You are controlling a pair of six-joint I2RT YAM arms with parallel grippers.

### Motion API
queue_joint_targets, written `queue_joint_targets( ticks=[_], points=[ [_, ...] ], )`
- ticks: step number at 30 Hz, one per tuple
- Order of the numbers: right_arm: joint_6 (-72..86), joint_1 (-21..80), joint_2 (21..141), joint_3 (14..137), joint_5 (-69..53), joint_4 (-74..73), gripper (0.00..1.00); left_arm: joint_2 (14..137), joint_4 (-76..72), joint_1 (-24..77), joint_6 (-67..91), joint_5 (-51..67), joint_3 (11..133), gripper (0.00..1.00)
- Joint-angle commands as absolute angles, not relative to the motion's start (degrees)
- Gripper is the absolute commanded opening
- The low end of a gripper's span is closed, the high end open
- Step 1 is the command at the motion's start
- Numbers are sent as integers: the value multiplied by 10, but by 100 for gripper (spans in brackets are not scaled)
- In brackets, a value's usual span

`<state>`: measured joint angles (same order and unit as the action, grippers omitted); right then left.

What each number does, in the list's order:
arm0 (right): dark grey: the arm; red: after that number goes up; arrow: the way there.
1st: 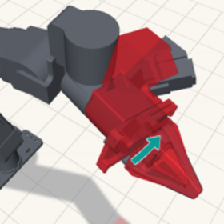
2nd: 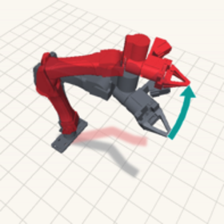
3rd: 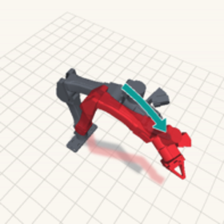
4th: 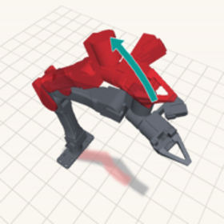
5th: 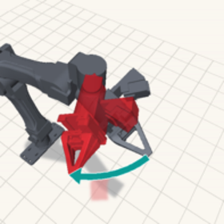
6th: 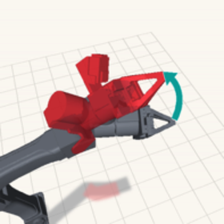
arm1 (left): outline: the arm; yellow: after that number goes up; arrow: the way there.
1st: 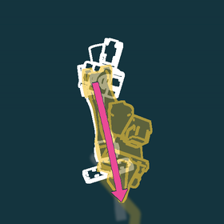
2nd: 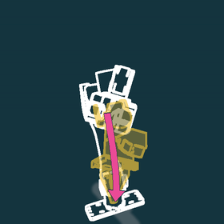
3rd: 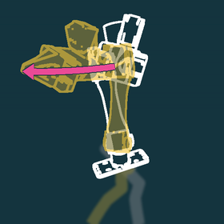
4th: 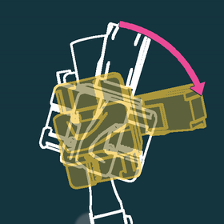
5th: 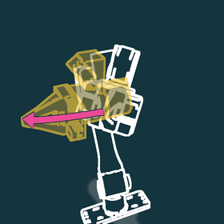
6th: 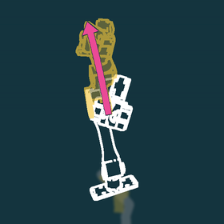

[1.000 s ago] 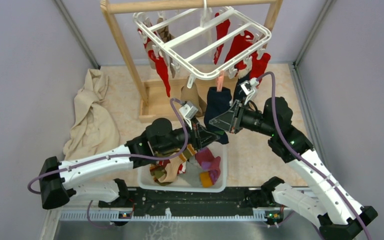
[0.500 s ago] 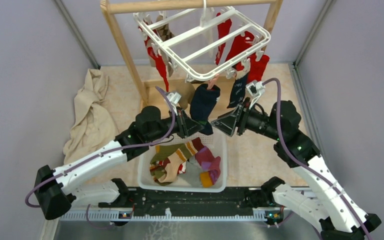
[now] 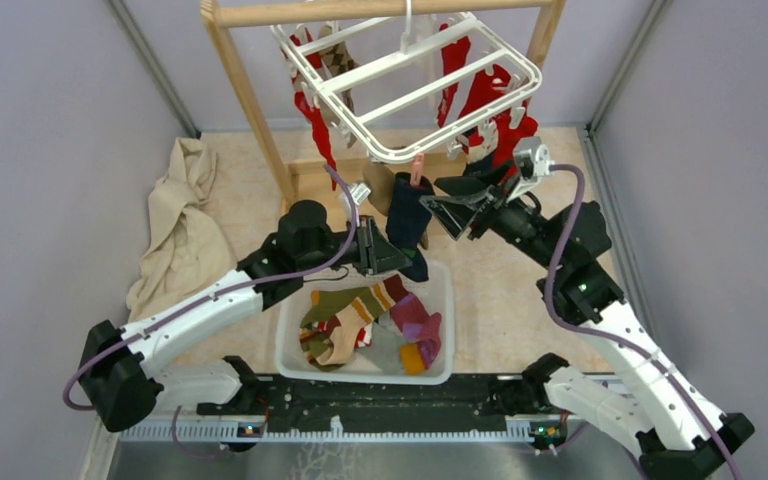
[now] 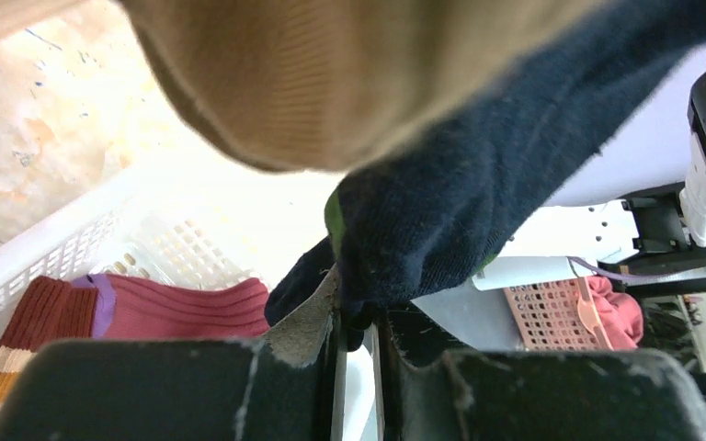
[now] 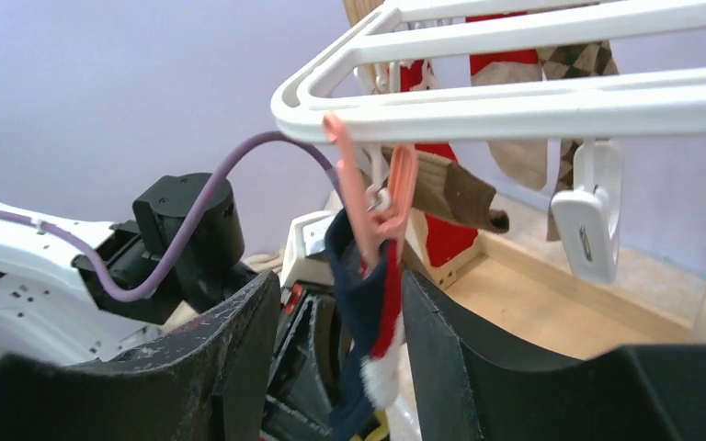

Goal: Remove the socks clipped to the hanger
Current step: Remove the sock from the hanger.

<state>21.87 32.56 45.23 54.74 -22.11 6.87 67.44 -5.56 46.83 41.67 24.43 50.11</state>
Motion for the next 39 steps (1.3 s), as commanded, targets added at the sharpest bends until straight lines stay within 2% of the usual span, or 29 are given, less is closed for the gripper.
queue_joint_targets(
  ticks=[1, 13, 26, 39],
  points=[
    [174, 319, 485, 546, -227, 185, 51, 683, -61, 446, 442, 307, 516, 20],
    [245, 256, 564, 552, -329, 320, 48, 700, -55, 401, 455, 367, 526, 21],
    [294, 249, 612, 581, -425, 392, 47, 717, -63, 396, 458, 385, 533, 21],
    [327, 249, 638, 603, -447, 435, 47, 721, -58, 396, 458, 395, 539, 21]
  ],
)
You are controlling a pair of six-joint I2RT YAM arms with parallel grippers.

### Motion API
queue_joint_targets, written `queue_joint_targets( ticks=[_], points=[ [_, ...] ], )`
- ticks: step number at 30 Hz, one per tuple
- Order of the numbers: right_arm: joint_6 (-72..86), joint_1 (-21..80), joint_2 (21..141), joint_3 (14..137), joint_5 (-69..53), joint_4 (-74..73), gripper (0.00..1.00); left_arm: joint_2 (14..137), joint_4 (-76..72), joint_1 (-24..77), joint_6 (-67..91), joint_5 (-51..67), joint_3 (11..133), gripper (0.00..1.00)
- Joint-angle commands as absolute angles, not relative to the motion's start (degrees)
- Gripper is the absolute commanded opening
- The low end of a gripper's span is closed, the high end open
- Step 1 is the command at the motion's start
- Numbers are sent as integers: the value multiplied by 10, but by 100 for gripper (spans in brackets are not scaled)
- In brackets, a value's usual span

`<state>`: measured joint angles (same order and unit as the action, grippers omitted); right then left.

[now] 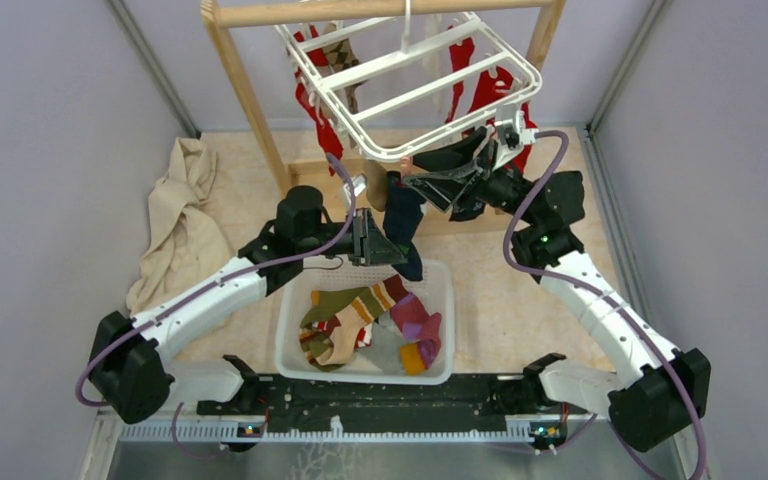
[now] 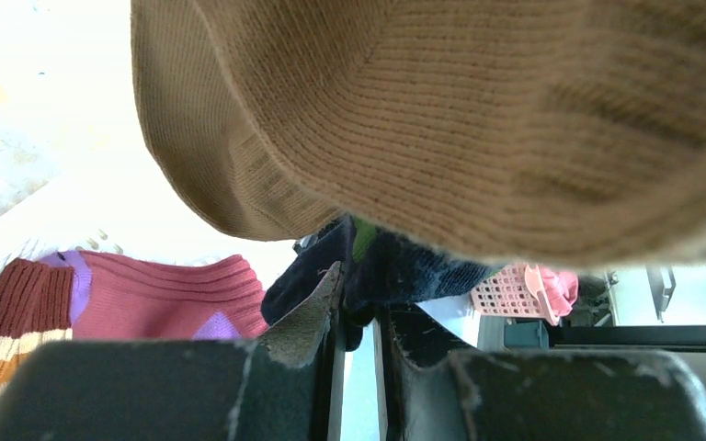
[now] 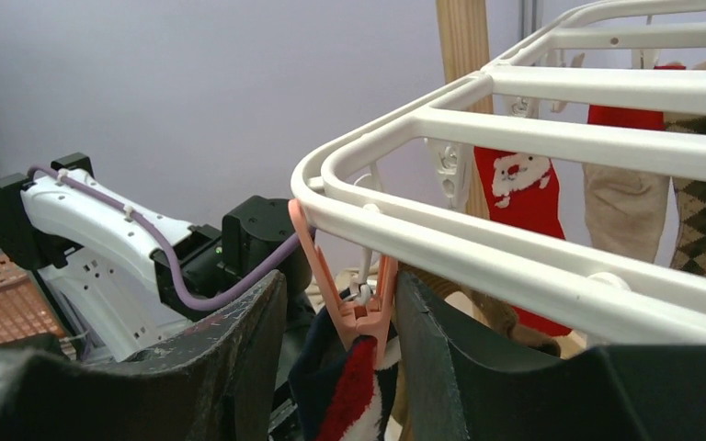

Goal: Remove the socks clipped to the hanger
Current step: Remove the sock from the hanger.

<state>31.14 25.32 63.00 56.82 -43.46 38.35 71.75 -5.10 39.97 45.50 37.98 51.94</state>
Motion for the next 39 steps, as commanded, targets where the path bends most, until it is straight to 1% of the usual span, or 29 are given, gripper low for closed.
queue_joint_targets(
  ticks=[1, 23, 28, 39],
  points=[
    [327, 249, 640, 606, -447, 435, 47, 723, -58, 396, 457, 397, 539, 21],
    [314, 249, 663, 629, -439, 431, 52, 740, -76, 396, 464, 418, 537, 19],
    [319, 249, 670, 634, -437, 441, 57, 743, -78, 396, 463, 421, 534, 19],
    [339, 249, 679, 632, -429, 469, 57, 752, -86, 396, 465, 429, 531, 18]
  ],
)
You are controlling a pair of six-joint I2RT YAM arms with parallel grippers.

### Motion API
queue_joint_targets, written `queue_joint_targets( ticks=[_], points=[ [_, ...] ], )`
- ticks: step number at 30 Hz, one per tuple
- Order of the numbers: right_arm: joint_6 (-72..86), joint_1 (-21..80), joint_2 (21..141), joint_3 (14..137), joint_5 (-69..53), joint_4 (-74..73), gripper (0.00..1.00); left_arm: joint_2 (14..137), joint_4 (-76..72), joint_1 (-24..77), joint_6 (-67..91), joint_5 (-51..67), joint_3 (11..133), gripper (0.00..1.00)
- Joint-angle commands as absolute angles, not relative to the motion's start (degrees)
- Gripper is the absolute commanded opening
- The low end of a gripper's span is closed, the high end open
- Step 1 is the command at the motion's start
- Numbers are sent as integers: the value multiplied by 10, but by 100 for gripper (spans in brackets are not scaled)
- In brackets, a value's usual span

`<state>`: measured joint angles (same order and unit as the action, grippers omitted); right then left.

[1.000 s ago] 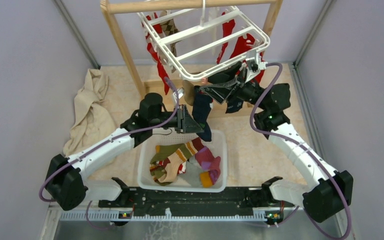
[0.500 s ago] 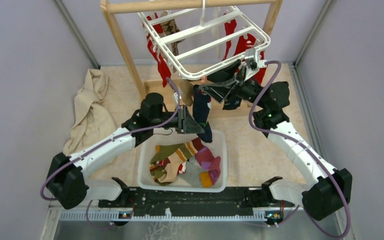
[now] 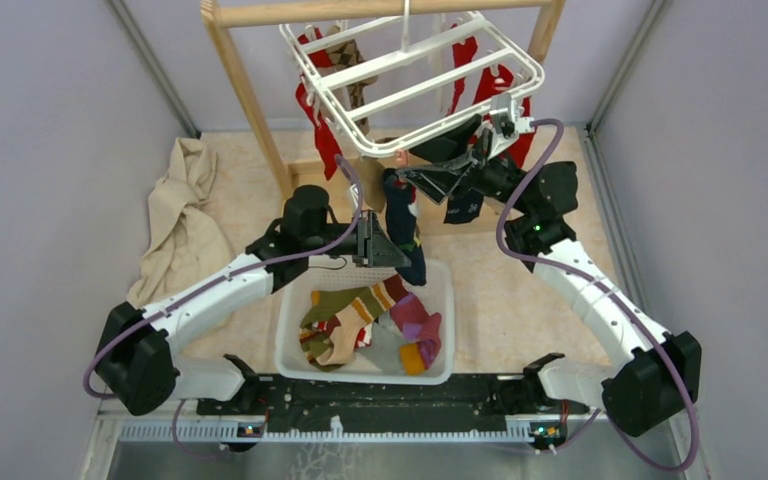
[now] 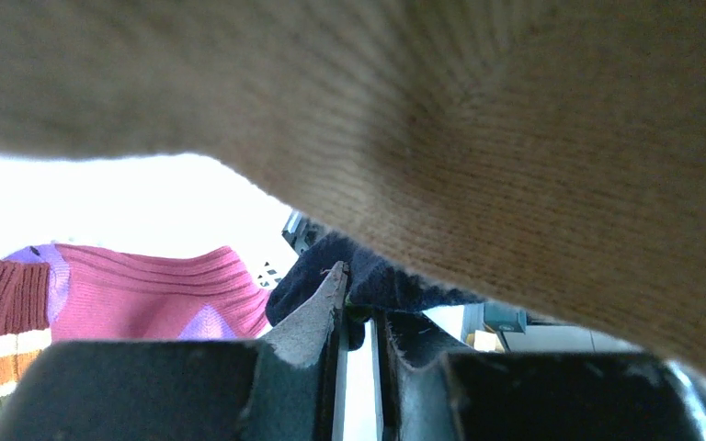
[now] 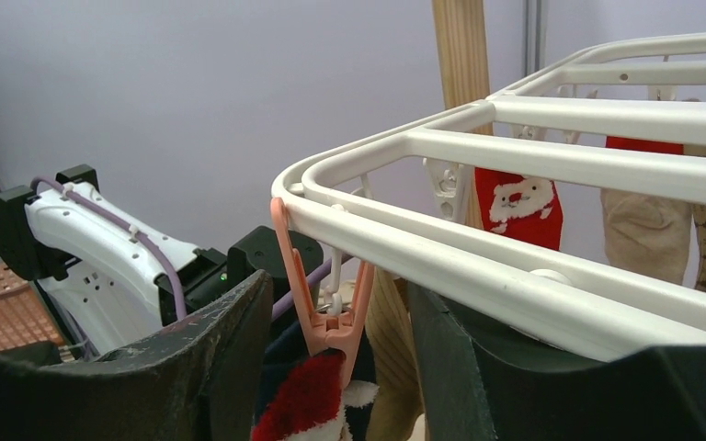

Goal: Remove the socks clipped to the hanger
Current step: Remove the sock from the hanger.

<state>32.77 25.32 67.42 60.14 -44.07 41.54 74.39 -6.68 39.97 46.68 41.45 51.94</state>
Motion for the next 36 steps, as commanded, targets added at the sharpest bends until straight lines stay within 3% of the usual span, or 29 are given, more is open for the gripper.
queue_joint_targets(
  ticks=[1, 7, 22, 30, 36],
  points=[
    [342, 249, 680, 632, -427, 472, 57, 753, -86, 396, 465, 429, 531, 18],
    [323, 251, 670, 632, -401, 452, 65, 758, -84, 396, 466, 430, 530, 18],
    [297, 264, 674, 643, -370, 424, 64, 766, -85, 398, 467, 439, 526, 17],
    [304, 265, 680, 651, -373, 430, 49, 770, -88, 399, 467, 443, 526, 17],
    [311, 265, 691, 662, -381, 433, 27, 772, -90, 399, 467, 447, 524, 17]
  ],
)
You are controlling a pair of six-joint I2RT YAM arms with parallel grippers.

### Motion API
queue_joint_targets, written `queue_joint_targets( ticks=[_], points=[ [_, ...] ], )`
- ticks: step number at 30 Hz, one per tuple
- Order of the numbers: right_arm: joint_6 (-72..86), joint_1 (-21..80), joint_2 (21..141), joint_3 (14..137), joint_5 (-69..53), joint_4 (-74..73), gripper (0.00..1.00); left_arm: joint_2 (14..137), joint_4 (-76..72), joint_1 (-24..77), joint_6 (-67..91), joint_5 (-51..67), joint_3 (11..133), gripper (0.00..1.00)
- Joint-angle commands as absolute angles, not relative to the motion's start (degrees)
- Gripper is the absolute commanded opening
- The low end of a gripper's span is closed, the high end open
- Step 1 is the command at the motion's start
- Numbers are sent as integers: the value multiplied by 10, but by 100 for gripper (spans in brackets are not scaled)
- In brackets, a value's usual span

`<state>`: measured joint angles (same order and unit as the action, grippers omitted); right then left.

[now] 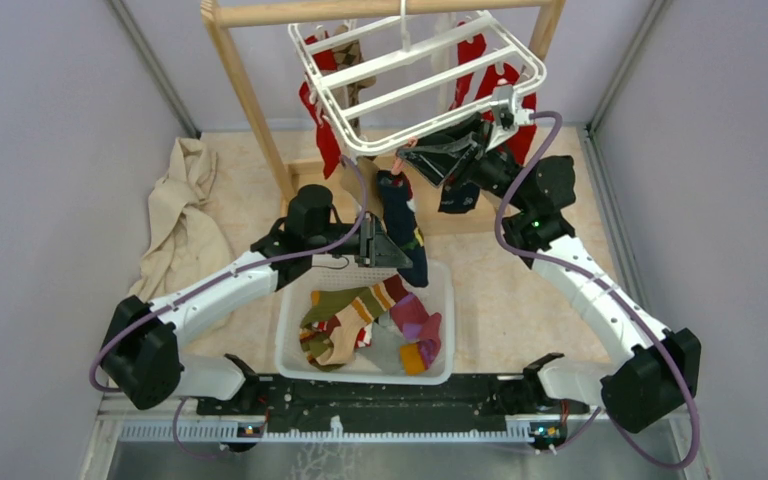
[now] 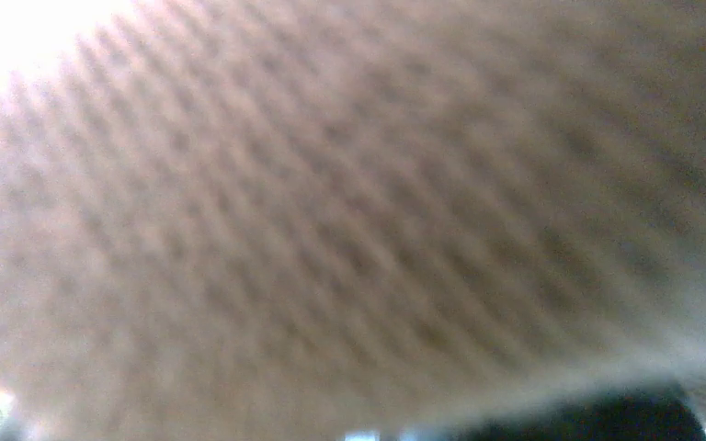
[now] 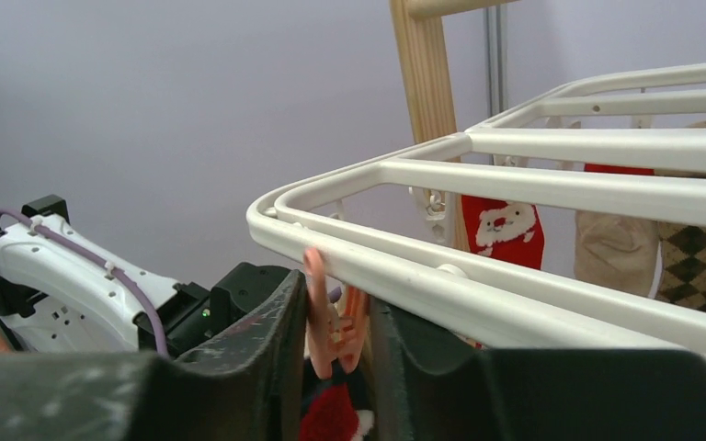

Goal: Remove the socks clipped to the hanger
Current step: Remove the sock from the hanger.

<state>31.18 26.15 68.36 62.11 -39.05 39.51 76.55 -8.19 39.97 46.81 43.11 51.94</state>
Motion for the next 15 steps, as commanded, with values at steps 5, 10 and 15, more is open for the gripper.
queue_joint_targets(
  ticks=[5, 10, 15],
  points=[
    [316, 264, 697, 665, -388, 430, 5, 772, -91, 399, 467, 448, 523, 16],
    [315, 265, 696, 662, -388, 423, 3, 771, -92, 399, 468, 448, 523, 16],
    [306, 265, 689, 656, -386, 407, 3, 766, -90, 399, 468, 448, 517, 16]
  ],
)
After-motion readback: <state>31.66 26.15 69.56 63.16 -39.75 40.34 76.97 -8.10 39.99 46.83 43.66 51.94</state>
